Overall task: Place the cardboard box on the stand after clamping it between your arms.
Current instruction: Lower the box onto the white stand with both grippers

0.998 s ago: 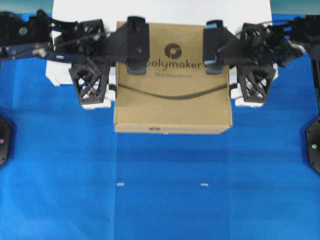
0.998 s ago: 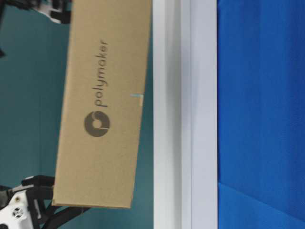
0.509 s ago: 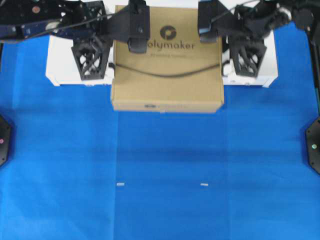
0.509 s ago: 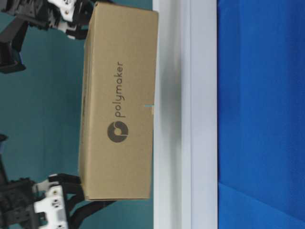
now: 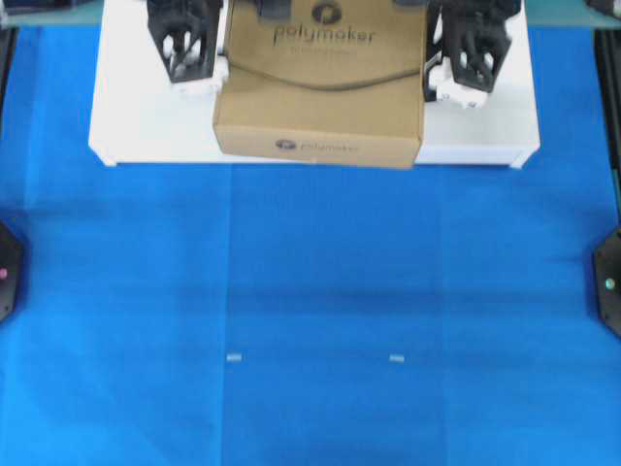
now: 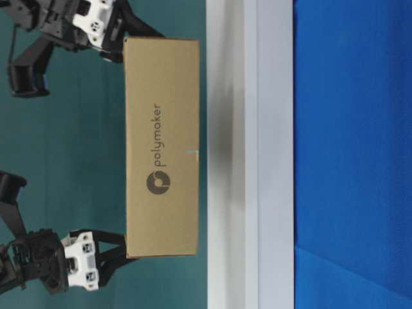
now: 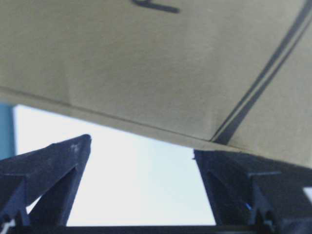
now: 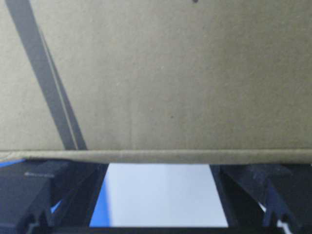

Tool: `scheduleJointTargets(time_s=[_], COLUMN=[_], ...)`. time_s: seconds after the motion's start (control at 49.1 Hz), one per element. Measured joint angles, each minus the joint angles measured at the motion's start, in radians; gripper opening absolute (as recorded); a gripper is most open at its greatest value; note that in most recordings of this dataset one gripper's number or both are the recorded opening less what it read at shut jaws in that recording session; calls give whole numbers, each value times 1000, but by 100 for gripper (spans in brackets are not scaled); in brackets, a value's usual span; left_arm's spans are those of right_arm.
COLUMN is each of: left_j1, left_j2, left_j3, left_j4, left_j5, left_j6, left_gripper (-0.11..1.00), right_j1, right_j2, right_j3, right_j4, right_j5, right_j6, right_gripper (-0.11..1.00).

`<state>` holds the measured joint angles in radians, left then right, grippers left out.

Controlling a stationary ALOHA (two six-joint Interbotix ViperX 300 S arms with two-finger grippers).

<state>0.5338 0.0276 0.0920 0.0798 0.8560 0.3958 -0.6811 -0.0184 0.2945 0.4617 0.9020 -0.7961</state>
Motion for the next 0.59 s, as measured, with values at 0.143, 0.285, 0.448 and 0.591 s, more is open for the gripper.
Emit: scheduleJointTargets(time_s=[0.143,0.285,0.448,0.591], left_j1=[29,58,66,66], left_j2=[32,71,103,112], left_j3=[-40,-61,-72,-72], left_j4=[3,3,3,3], left_j5=[0,0,0,0], left_j6=[9,17,17,17], left_gripper=[83,83,83,83], right_j1=[-25,-52,-81,-84], right_j2=[43,91,138,152], right_j3=[-35,-94,-133,-147], right_j4=[20,20,18,18], right_j5=[0,-2,11,25], right_j6=[-18,-80,-147,-163], right_gripper=[99,99,99,99])
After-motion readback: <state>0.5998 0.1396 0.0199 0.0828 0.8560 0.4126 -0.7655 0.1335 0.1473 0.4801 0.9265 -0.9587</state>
